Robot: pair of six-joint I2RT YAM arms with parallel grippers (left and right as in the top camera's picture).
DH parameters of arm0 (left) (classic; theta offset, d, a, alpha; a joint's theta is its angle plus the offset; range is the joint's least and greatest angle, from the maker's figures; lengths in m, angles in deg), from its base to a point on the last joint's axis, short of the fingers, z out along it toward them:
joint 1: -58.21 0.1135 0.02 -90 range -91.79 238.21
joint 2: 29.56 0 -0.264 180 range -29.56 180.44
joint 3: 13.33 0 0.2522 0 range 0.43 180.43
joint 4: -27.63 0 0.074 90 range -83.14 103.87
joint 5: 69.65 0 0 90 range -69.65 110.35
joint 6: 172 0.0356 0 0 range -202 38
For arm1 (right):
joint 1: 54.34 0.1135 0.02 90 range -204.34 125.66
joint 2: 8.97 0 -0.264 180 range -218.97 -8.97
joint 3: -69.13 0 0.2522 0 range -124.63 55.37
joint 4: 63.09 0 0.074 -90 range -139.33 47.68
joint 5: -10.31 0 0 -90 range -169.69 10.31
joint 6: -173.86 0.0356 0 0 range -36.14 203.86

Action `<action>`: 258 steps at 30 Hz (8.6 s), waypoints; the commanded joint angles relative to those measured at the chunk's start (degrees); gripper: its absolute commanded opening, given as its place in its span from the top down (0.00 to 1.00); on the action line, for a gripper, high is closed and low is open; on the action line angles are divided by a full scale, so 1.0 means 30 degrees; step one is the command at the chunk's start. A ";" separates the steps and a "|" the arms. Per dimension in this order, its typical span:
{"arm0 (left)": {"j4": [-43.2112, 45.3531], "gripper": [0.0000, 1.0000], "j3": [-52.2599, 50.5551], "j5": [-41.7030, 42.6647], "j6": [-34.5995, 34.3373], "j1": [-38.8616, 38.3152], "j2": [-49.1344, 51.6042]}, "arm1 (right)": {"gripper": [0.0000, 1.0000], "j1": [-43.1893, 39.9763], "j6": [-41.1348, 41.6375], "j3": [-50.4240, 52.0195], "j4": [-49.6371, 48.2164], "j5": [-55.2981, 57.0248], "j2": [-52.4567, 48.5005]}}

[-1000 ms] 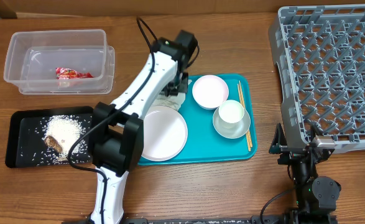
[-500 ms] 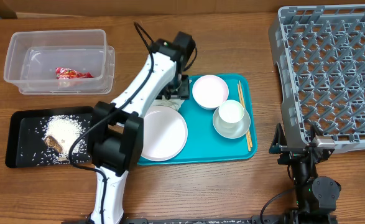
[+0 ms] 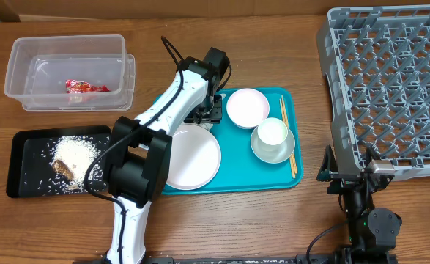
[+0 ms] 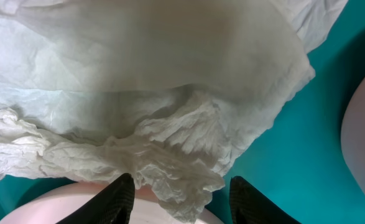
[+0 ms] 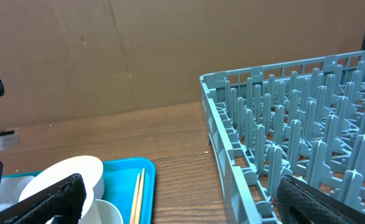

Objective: Sort waste into correct bins and load items into the dishwasher

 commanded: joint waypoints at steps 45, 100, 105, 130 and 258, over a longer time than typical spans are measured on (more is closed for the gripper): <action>-0.7206 0.96 0.9857 -0.0182 0.0051 0.2149 -0.0117 | 0.00 -0.0080 -0.0051 0.0197 -0.0117 0.0168 0.0189; -0.5967 0.23 1.0783 0.2055 -0.1115 0.4838 -0.0102 | 0.00 -0.0080 -0.0051 0.0197 -0.0117 0.0175 0.0189; -0.4867 0.35 0.9187 0.0124 -0.1515 0.2528 -0.0095 | 0.00 -0.0080 -0.0058 0.0197 -0.0117 0.0168 0.0189; 0.5144 0.51 -0.2637 -0.0627 -0.3942 0.1588 -0.0095 | 0.00 -0.0080 -0.0051 0.0197 -0.0117 0.0168 0.0189; -0.2506 0.00 0.7074 -0.5982 -0.4940 1.3879 -0.8976 | 0.00 -0.0022 2.1136 0.0197 -0.8000 -1.6866 0.0189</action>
